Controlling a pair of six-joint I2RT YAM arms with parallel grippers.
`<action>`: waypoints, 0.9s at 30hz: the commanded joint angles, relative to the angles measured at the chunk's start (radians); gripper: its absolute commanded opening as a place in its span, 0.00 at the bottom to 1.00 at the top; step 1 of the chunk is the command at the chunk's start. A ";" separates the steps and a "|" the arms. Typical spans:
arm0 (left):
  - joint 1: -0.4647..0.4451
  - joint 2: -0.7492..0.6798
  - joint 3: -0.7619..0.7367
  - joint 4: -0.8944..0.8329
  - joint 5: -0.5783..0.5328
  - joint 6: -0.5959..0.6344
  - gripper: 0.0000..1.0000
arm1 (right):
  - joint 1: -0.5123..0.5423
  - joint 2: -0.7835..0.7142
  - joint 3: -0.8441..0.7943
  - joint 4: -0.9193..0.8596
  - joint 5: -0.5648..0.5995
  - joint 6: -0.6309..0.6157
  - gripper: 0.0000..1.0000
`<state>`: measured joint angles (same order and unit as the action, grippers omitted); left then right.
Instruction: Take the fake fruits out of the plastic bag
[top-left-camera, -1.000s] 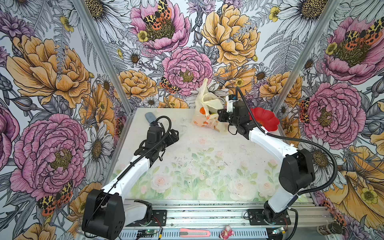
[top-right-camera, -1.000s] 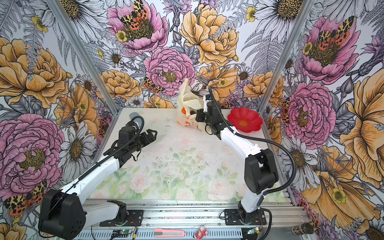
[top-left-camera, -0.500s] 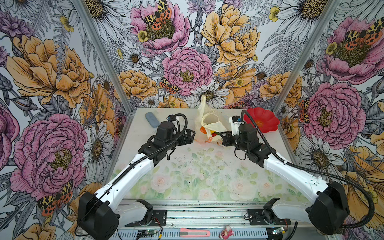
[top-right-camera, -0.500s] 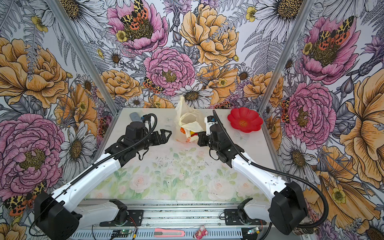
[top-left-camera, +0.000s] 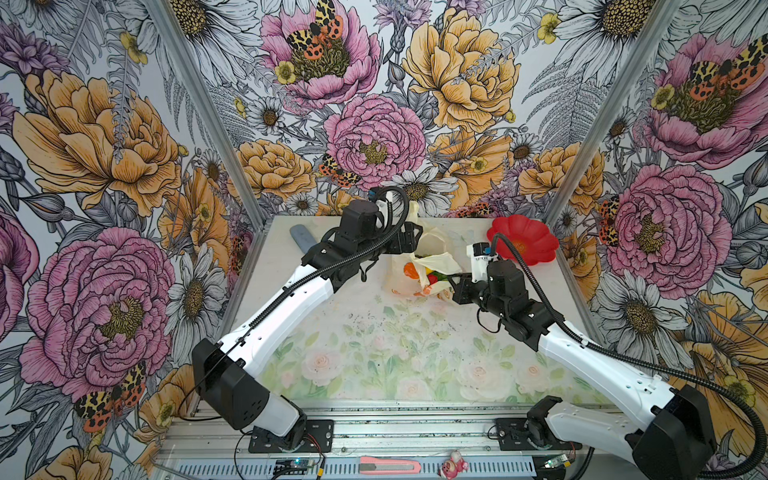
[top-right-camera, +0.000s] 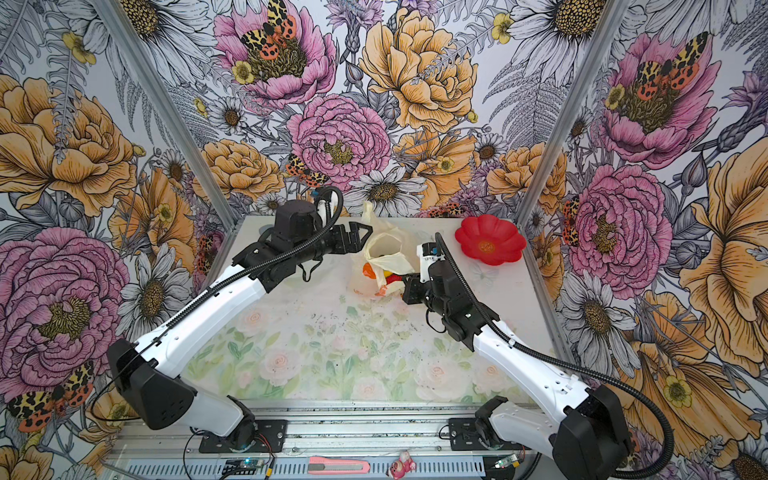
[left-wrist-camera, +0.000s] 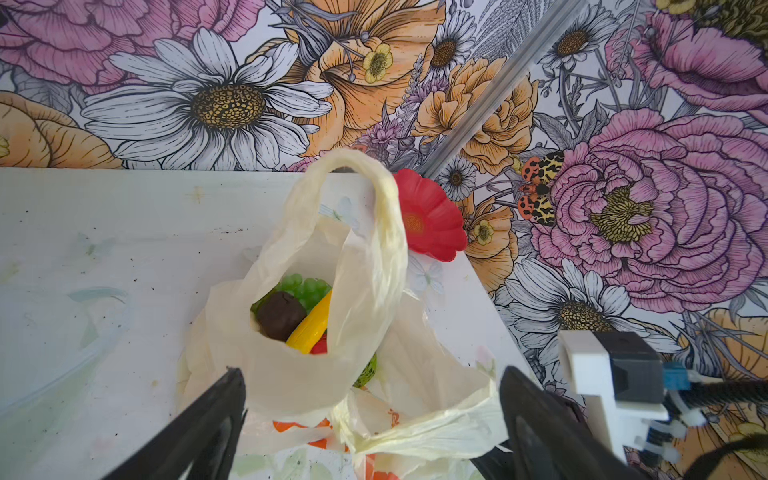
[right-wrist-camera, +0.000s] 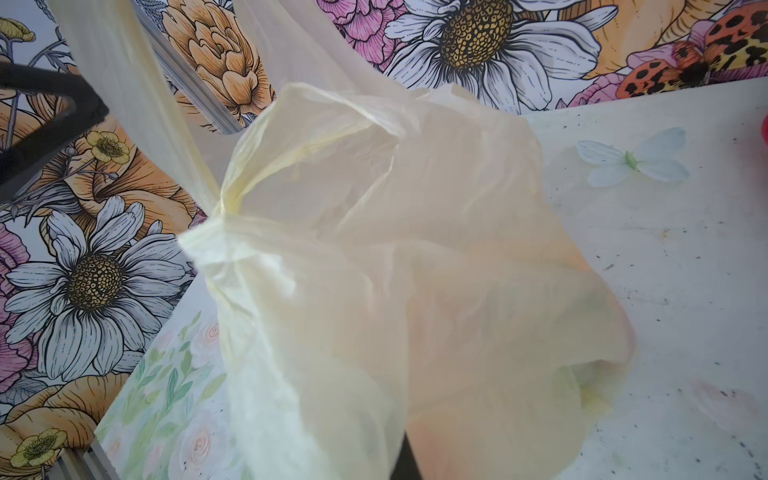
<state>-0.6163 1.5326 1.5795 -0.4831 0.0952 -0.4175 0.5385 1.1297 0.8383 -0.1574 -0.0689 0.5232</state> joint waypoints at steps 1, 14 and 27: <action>-0.009 0.087 0.089 -0.094 -0.043 0.002 0.90 | 0.006 -0.030 -0.012 0.013 0.024 -0.035 0.07; 0.049 0.240 0.250 -0.179 0.009 -0.040 0.27 | -0.005 -0.053 -0.038 -0.019 0.104 -0.122 0.21; 0.035 0.131 0.079 0.018 0.132 -0.060 0.00 | 0.056 -0.082 0.140 -0.179 0.237 -0.563 0.76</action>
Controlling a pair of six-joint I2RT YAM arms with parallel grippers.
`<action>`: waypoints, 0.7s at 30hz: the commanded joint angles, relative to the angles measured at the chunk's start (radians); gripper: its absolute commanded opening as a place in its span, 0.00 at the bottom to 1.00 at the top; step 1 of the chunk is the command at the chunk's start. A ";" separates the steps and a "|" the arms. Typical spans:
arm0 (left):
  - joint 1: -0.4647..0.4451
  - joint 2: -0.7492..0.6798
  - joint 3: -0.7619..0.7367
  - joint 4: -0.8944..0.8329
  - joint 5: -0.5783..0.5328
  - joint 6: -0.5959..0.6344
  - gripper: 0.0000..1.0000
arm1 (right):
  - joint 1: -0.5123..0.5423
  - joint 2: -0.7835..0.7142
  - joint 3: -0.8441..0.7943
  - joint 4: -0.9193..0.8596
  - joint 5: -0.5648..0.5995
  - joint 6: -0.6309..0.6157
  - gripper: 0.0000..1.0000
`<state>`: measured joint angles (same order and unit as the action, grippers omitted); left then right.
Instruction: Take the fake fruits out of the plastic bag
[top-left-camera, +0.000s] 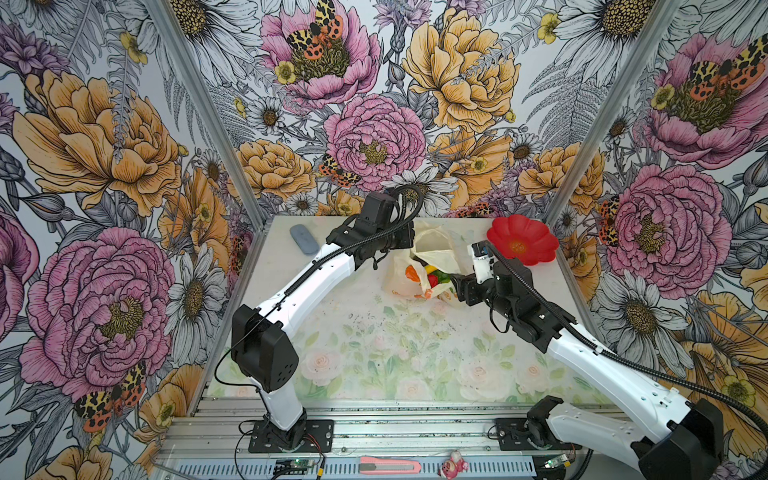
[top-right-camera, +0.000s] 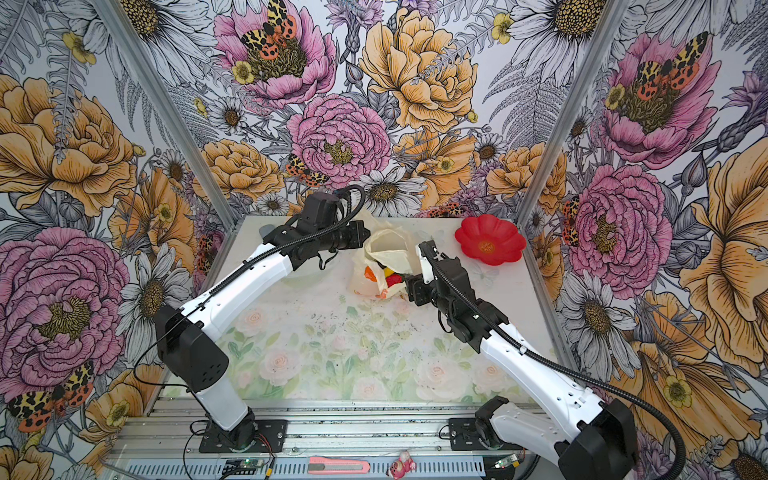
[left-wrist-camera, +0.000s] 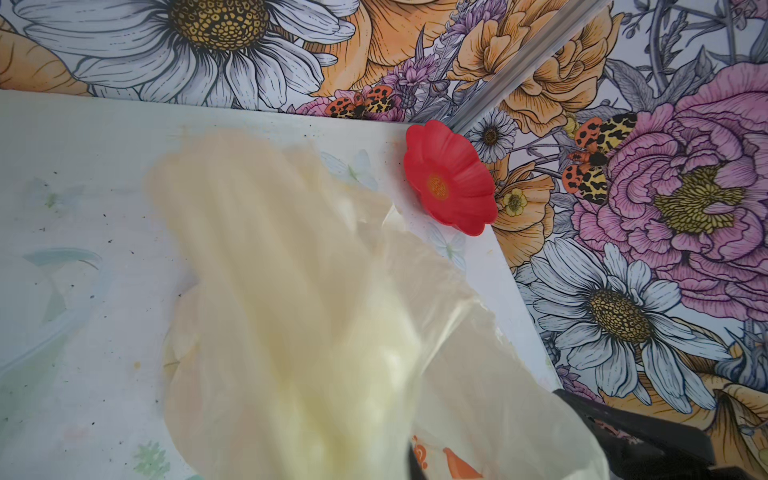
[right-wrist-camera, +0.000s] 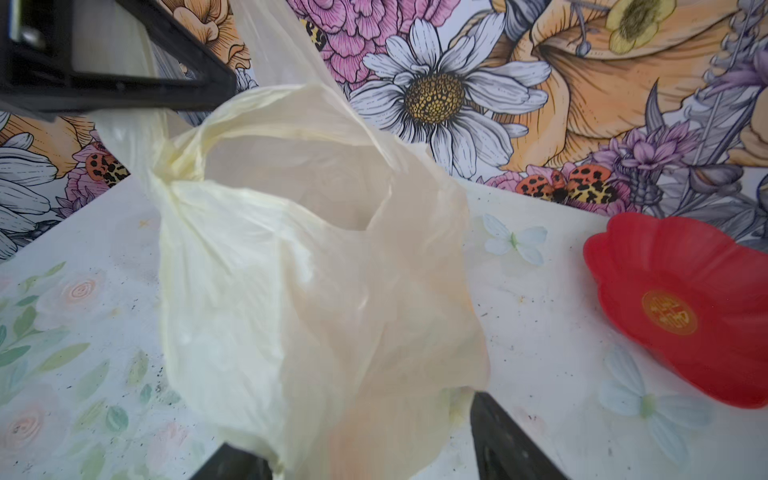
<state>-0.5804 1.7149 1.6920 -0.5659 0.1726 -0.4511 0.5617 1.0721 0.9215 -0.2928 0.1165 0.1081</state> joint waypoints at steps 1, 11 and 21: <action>-0.002 -0.061 -0.049 0.123 0.063 -0.032 0.00 | 0.058 -0.024 0.069 -0.053 0.076 -0.187 0.78; -0.004 -0.113 -0.121 0.179 0.089 -0.066 0.00 | 0.221 0.127 0.225 -0.053 0.404 -0.401 0.93; -0.001 -0.146 -0.161 0.196 0.099 -0.084 0.00 | 0.224 0.361 0.345 -0.030 0.573 -0.361 0.87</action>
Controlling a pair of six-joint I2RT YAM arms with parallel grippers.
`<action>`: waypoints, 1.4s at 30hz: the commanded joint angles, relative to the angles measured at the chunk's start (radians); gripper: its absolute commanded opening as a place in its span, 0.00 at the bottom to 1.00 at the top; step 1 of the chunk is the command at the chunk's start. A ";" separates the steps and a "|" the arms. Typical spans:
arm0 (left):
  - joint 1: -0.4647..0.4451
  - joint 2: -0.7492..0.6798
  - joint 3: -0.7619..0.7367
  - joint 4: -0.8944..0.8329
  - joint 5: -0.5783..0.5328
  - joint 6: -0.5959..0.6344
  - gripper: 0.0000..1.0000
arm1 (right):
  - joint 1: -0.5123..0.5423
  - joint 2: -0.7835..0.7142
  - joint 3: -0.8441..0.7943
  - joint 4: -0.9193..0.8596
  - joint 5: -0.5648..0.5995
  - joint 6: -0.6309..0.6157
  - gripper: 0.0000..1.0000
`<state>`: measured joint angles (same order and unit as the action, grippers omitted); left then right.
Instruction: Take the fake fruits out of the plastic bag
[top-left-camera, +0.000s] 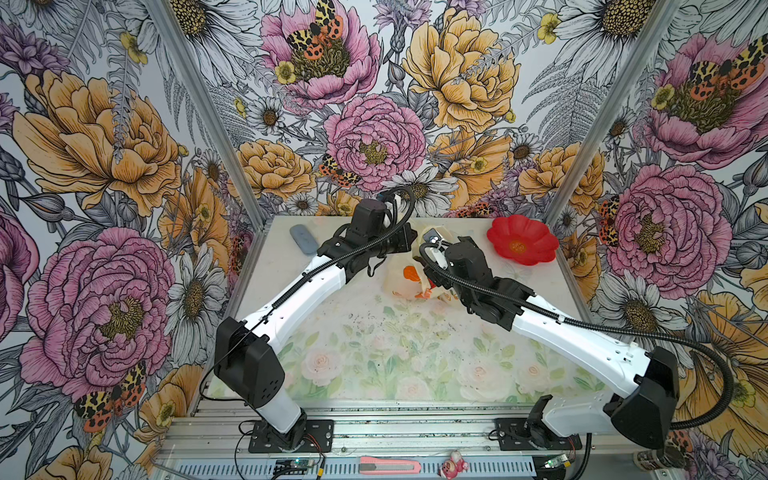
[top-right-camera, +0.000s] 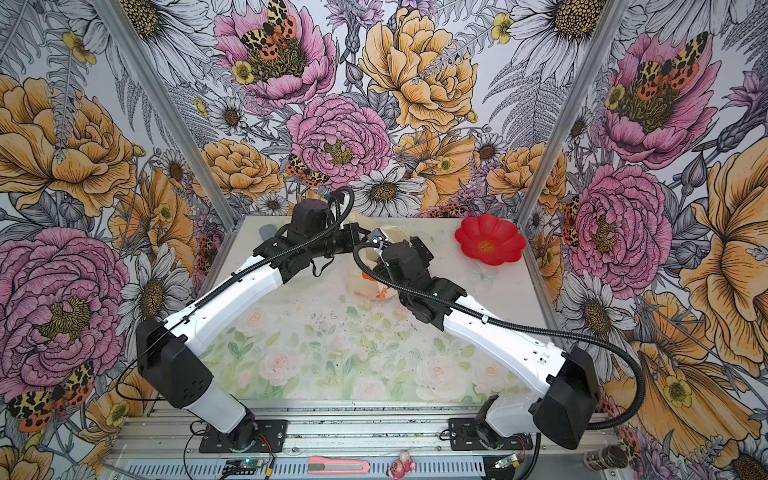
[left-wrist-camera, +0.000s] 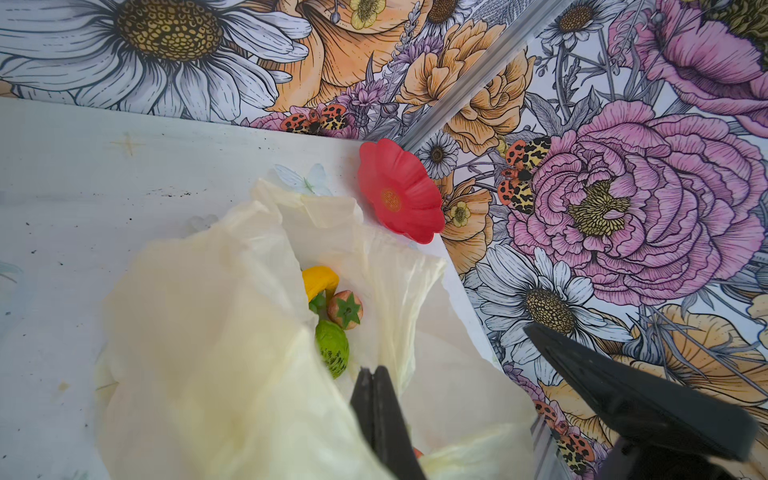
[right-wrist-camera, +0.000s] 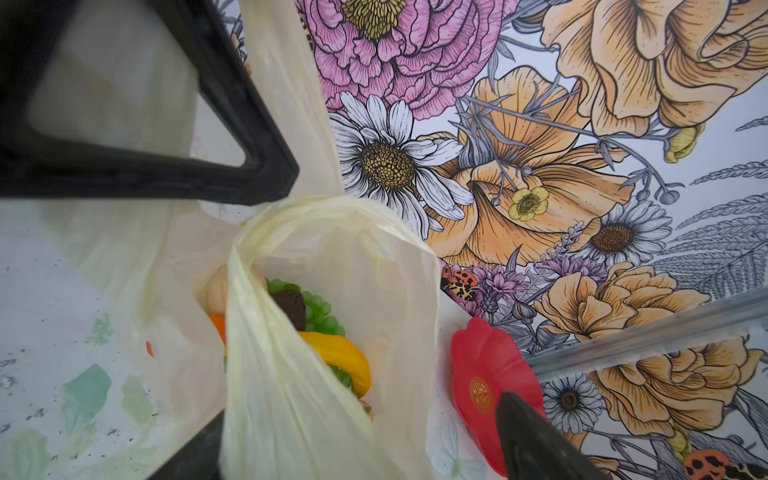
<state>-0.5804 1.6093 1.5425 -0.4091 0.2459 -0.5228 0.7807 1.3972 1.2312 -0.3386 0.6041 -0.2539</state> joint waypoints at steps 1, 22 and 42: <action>0.002 -0.044 -0.014 0.040 0.026 -0.016 0.00 | 0.003 0.051 0.045 0.020 0.103 0.013 0.83; 0.264 0.076 0.372 -0.128 -0.052 -0.053 0.00 | -0.368 0.095 0.296 0.128 -0.438 0.596 0.00; 0.284 -0.521 -0.914 0.491 0.047 -0.312 0.00 | -0.329 -0.209 -0.592 0.681 -0.609 1.070 0.00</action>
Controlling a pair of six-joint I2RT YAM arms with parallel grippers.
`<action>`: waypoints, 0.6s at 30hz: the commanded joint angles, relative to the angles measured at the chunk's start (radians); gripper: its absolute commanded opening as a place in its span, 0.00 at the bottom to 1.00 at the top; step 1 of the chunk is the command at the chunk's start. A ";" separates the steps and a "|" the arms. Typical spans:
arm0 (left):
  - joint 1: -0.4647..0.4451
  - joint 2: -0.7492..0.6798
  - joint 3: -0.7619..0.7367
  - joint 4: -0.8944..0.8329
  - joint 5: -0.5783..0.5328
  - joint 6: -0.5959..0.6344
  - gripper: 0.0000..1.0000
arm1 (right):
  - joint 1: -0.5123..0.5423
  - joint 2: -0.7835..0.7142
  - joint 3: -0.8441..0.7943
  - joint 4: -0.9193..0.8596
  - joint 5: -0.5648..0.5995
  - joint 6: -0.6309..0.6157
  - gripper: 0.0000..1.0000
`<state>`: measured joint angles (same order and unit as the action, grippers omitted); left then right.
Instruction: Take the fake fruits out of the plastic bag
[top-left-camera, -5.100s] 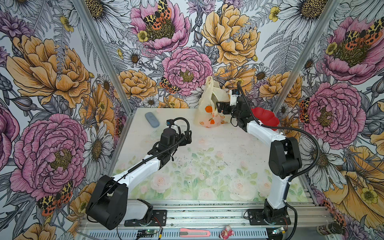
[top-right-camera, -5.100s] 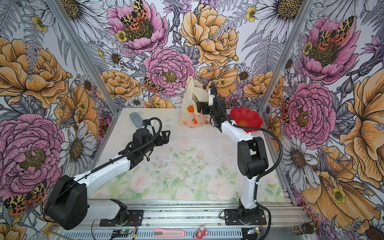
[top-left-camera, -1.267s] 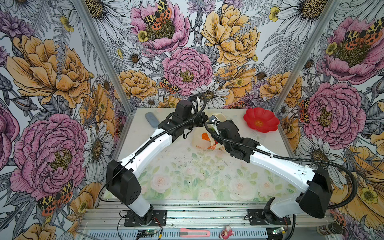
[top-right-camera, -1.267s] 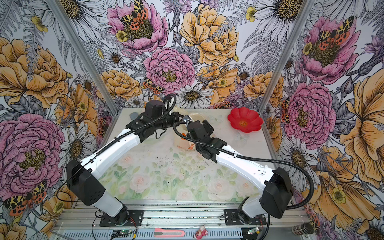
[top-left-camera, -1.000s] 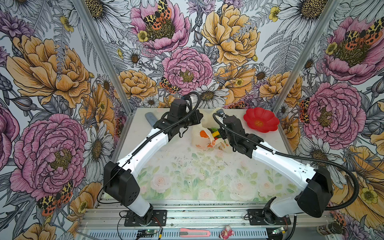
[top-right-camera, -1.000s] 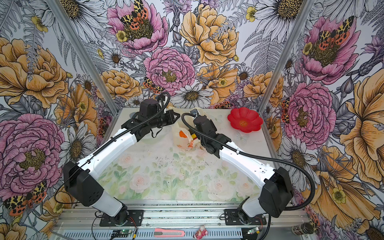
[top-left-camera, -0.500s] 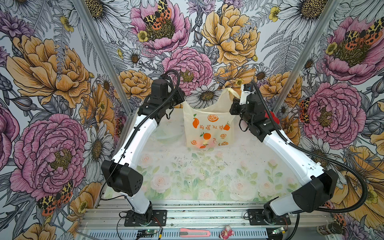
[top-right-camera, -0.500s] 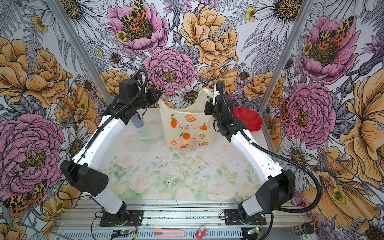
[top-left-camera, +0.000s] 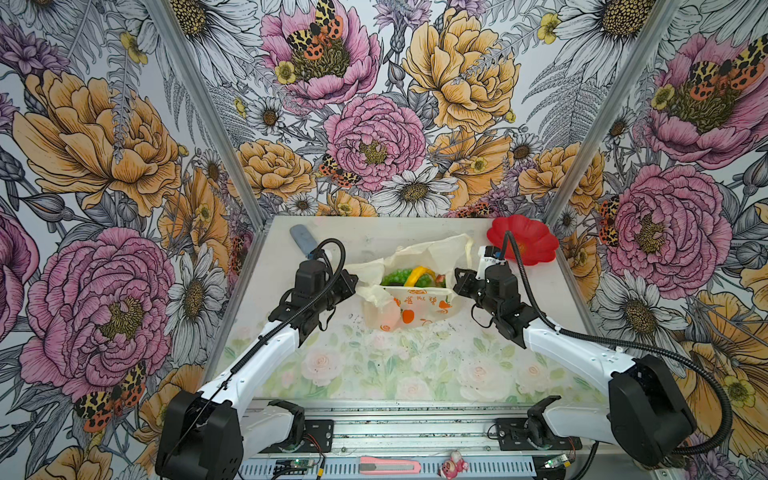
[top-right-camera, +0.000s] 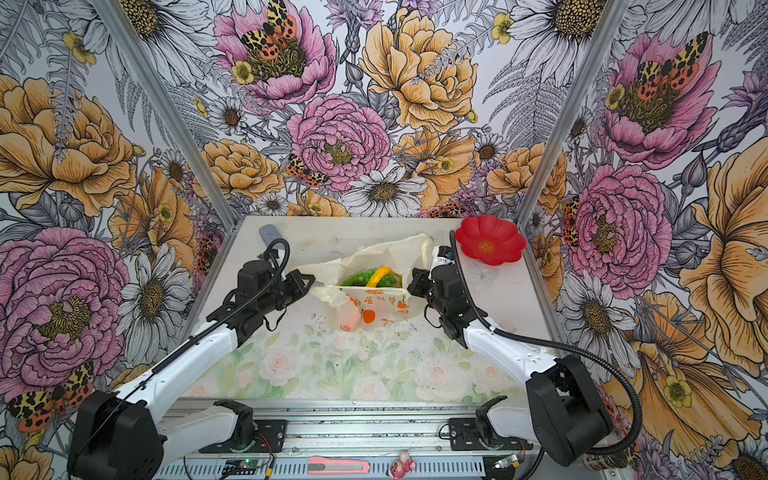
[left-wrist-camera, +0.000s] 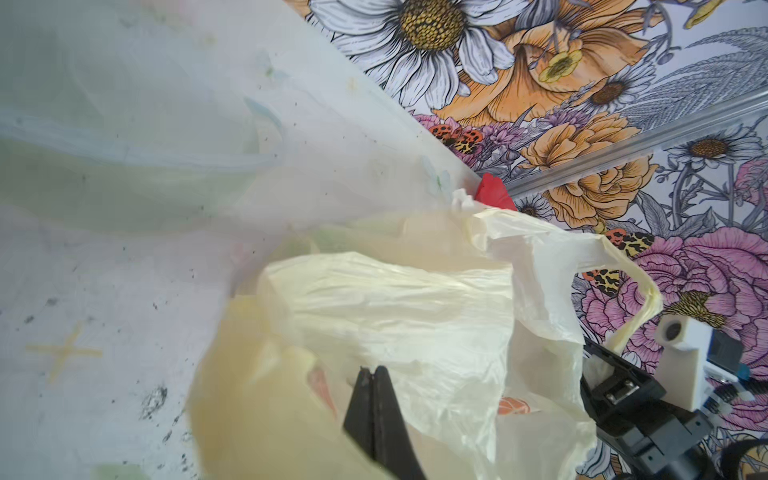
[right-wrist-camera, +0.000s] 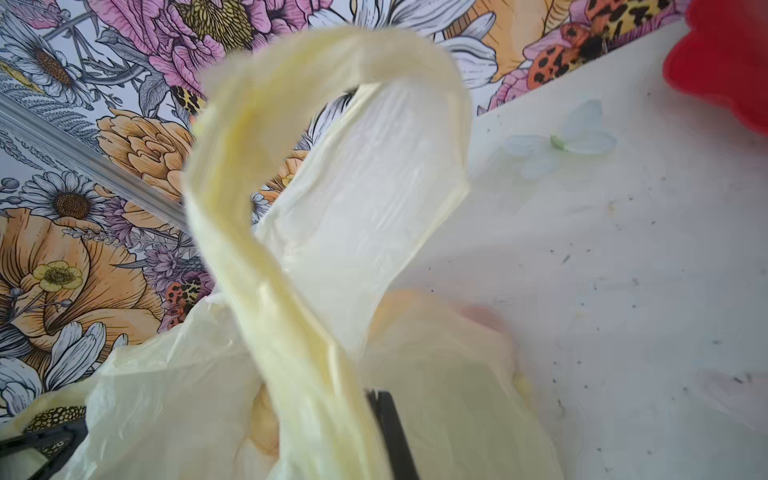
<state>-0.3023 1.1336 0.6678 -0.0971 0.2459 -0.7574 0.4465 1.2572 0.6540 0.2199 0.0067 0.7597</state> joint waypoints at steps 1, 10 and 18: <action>0.008 -0.052 -0.049 0.171 0.047 -0.078 0.00 | 0.005 -0.078 -0.023 0.112 -0.009 0.051 0.00; 0.005 -0.060 0.169 -0.279 -0.071 0.052 0.24 | 0.020 -0.117 -0.026 0.086 -0.015 0.006 0.00; -0.029 -0.132 0.390 -0.643 -0.181 0.144 0.70 | 0.073 -0.091 0.030 0.045 0.004 -0.068 0.00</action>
<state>-0.3283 1.0332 1.0088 -0.5514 0.1188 -0.6739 0.5076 1.1591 0.6456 0.2661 0.0029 0.7315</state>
